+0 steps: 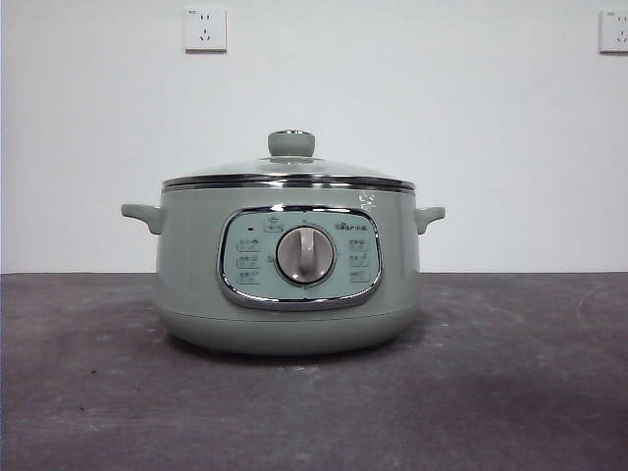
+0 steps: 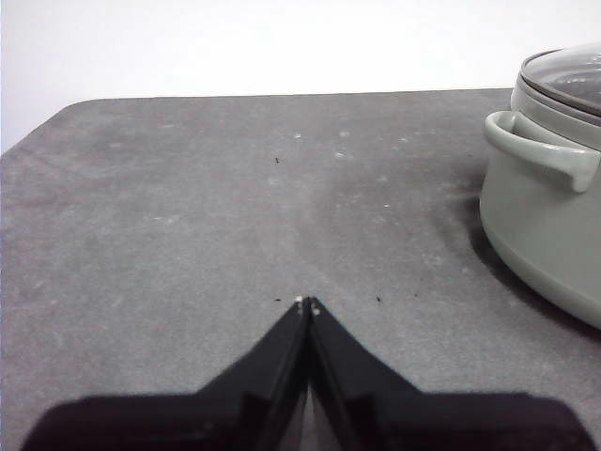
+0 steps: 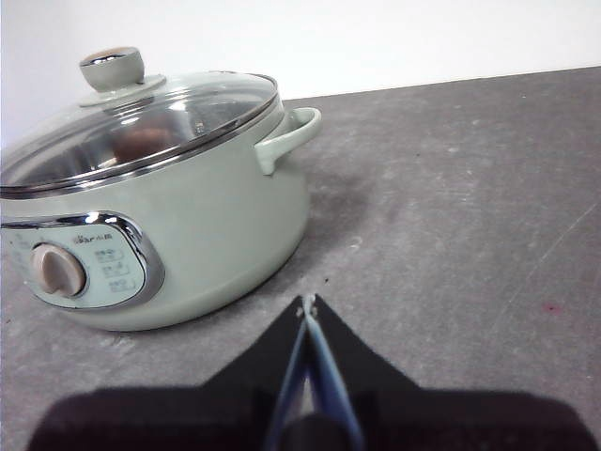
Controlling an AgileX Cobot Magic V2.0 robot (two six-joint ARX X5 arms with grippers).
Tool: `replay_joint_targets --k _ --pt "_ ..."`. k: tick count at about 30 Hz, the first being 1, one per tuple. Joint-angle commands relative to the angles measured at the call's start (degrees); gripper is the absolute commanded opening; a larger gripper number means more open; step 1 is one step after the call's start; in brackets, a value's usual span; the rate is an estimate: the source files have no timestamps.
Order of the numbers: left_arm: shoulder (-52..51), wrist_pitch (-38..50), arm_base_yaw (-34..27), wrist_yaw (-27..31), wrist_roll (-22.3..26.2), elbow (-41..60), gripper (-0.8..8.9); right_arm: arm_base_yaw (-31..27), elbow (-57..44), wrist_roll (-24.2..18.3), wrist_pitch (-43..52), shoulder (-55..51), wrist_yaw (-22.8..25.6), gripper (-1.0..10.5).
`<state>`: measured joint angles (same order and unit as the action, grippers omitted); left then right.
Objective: Pick up the egg,open the lid,put the egg in the pot,close the lid
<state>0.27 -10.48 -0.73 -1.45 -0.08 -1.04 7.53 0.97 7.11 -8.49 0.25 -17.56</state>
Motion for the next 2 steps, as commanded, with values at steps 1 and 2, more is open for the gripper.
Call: replay_joint_targets --k 1,2 --pt "-0.15 0.13 -0.20 -0.11 -0.37 0.85 -0.03 0.04 -0.66 0.50 -0.61 -0.20 -0.07 0.0" --pt "-0.15 0.13 -0.20 -0.11 -0.37 0.83 -0.03 0.04 -0.66 0.50 -0.61 -0.20 -0.07 0.0"
